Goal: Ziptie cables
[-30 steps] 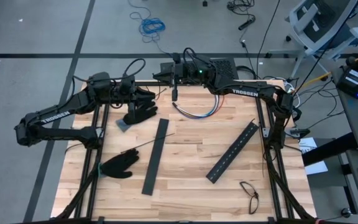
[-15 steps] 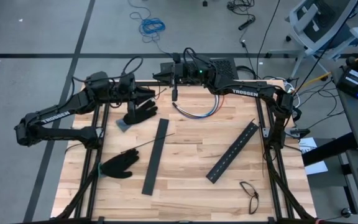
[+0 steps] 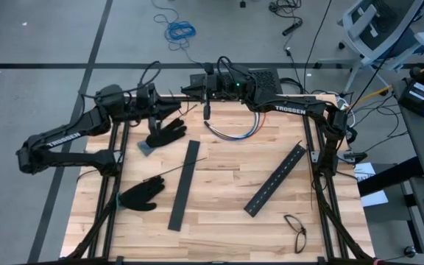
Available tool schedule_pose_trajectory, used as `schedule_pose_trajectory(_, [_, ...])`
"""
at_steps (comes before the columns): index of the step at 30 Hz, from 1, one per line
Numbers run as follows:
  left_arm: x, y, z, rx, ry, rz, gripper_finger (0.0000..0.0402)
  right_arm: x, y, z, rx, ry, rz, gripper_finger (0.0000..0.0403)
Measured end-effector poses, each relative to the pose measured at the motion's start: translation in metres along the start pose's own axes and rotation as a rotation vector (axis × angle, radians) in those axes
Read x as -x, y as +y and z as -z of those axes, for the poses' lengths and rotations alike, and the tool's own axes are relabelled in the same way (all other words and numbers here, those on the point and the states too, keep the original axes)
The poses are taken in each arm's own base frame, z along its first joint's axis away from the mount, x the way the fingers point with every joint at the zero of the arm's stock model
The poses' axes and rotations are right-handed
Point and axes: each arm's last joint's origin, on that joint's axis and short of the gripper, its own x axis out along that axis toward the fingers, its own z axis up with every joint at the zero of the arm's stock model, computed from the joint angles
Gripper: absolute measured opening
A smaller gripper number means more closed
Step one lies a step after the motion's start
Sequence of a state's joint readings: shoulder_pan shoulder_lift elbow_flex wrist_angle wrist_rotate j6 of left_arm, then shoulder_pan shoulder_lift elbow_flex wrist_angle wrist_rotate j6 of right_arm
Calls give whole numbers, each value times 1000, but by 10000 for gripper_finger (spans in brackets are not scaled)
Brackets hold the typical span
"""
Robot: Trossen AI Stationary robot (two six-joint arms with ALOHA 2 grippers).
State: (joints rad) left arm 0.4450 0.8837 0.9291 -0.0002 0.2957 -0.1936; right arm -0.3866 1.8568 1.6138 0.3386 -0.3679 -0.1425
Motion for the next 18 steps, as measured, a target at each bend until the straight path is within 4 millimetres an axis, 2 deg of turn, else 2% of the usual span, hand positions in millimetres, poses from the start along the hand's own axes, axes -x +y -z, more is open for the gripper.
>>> schedule_pose_trajectory(8, [6,-2,-3,-4,-18,-17,60,0,0,0,0,0,0,0])
schedule_pose_trajectory(18, [3,1,7,-2,78,-45,60,1,1,8,-3,78,-12,0])
